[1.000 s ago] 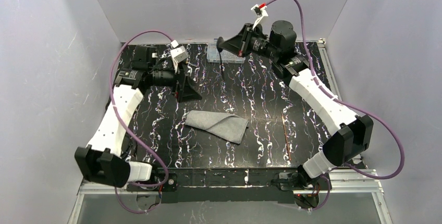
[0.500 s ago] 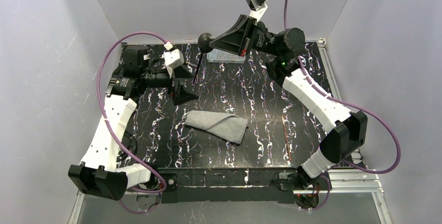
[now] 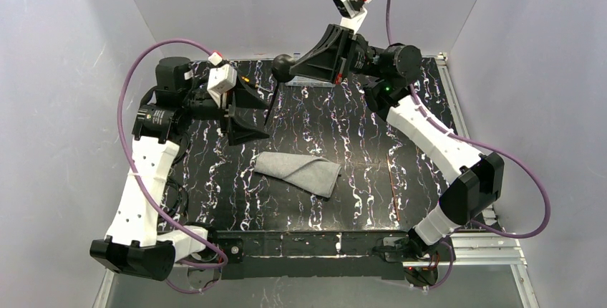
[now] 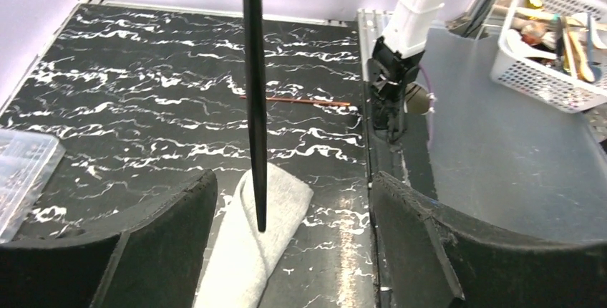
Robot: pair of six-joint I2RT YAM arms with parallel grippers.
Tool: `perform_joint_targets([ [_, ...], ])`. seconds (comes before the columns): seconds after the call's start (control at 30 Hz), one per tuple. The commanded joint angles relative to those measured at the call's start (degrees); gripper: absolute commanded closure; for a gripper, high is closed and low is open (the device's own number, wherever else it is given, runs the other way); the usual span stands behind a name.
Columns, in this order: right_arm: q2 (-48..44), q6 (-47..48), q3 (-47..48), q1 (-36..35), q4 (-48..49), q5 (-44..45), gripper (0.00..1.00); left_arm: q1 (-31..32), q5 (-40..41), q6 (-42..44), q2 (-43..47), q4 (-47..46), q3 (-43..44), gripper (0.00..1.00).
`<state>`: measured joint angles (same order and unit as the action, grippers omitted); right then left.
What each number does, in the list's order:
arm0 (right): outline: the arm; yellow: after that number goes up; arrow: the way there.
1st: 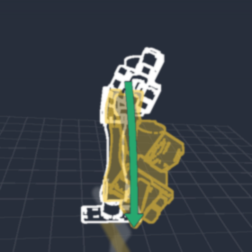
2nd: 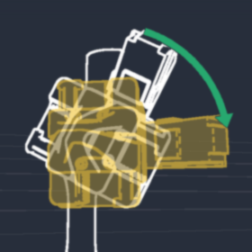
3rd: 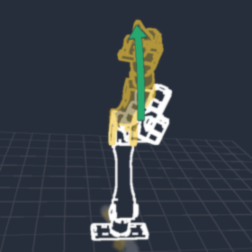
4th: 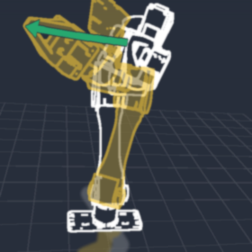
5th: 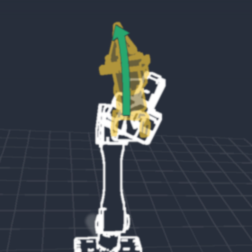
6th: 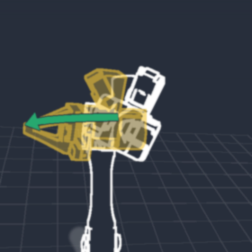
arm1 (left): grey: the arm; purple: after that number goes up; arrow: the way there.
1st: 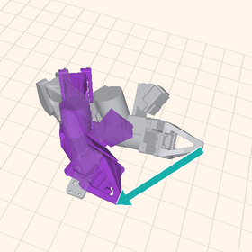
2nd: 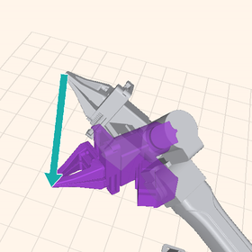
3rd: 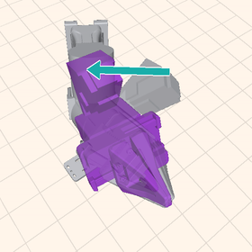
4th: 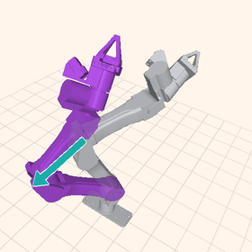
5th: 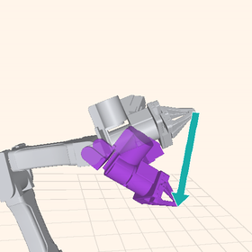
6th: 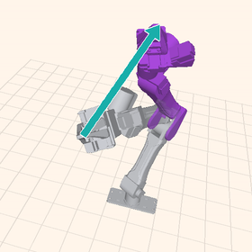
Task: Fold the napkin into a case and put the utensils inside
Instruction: Pass from the right arm to the left
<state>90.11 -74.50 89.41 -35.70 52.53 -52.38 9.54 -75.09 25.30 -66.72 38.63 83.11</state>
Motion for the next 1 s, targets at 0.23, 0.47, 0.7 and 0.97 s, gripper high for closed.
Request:
perform_joint_targets([
  [0.23, 0.7, -3.4, 2.3, -2.4, 11.3, 1.9, 0.99, 0.0, -0.7, -1.1, -0.9, 0.6, 0.8, 0.62],
  [0.47, 1.5, -3.2, 1.6, -4.0, 13.1, 2.3, 0.99, 1.6, 2.8, 2.4, 0.3, 0.6, -1.3, 1.00],
  [0.7, 0.0, 5.2, 1.1, -4.3, -2.2, -0.6, 0.74, 2.0, 11.1, 11.6, 1.2, 2.1, -2.6, 1.00],
  [0.97, -7.5, 28.4, -0.3, 0.8, -45.1, 2.4, 0.03, 2.0, 35.5, 29.2, 2.1, -7.7, -8.8, 1.00],
])
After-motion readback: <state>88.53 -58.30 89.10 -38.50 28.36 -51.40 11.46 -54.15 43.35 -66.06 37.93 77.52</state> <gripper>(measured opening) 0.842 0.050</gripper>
